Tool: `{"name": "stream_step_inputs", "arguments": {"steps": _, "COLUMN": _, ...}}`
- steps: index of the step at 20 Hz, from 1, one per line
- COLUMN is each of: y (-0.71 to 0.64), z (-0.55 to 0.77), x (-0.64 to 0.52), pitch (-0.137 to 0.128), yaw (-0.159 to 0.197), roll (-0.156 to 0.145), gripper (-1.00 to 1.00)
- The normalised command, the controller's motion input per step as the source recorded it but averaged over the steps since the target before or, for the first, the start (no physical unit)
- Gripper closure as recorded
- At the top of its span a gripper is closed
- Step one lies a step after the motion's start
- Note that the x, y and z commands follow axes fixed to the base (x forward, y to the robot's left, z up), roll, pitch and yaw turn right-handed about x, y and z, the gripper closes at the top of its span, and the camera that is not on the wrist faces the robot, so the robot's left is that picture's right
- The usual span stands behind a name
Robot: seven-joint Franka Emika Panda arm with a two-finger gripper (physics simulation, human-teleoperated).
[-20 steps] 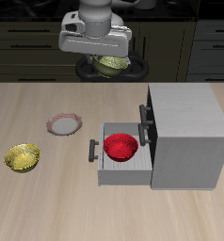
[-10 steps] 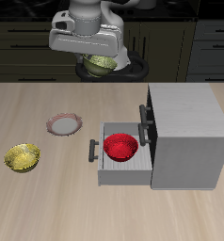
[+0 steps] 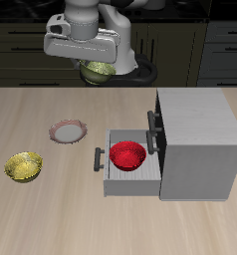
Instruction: Place the green bowl on the plate
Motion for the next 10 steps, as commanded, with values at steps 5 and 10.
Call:
{"name": "stream_step_inputs", "arguments": {"steps": 5, "y": -0.28, "z": -0.11, "x": -0.08, "pitch": 0.011, "yaw": -0.021, "roll": 0.011, "gripper": 1.00}}
{"name": "stream_step_inputs", "arguments": {"steps": 10, "y": -0.23, "z": -0.03, "x": -0.15, "pitch": 0.001, "yaw": -0.002, "roll": 0.027, "gripper": 1.00}}
